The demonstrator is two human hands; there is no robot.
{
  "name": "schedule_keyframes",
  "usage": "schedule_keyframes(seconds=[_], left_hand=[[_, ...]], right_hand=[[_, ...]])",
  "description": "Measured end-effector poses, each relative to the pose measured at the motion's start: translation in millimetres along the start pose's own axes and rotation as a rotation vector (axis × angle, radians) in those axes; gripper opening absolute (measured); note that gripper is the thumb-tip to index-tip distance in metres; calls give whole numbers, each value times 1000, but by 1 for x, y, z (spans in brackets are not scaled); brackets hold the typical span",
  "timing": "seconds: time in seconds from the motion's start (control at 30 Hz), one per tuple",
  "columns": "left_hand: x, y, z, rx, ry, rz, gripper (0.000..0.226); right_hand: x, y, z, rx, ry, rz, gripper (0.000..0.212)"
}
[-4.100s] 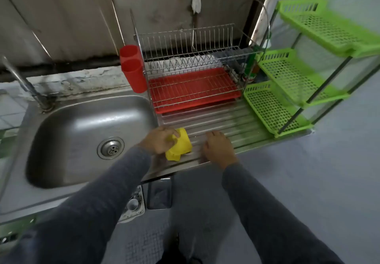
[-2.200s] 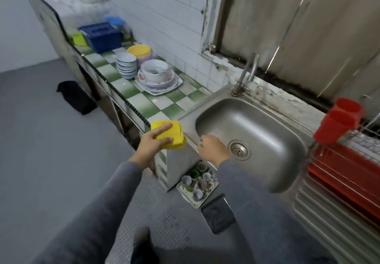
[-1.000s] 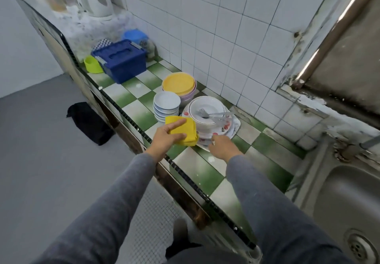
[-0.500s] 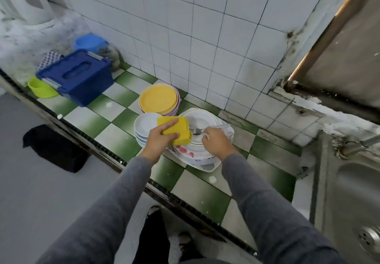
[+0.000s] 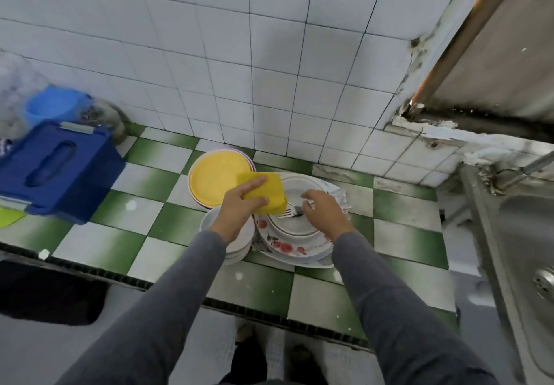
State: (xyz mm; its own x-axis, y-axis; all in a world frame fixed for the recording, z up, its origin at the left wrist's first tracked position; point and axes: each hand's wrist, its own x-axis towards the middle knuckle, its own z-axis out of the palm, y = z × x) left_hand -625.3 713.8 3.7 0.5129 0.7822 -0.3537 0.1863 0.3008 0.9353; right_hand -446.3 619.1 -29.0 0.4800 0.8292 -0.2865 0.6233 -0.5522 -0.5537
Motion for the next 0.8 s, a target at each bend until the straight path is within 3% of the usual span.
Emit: schedule_keyframes(seconds=[0.3,0.8], left_hand=[[28,3,-18,44,-67,-11,51],[39,2,-17,40,-23,-58,47]], right_hand=[[27,1,10,-60,-31,54,31],[65,2,-15,-272,-317,-46,24]])
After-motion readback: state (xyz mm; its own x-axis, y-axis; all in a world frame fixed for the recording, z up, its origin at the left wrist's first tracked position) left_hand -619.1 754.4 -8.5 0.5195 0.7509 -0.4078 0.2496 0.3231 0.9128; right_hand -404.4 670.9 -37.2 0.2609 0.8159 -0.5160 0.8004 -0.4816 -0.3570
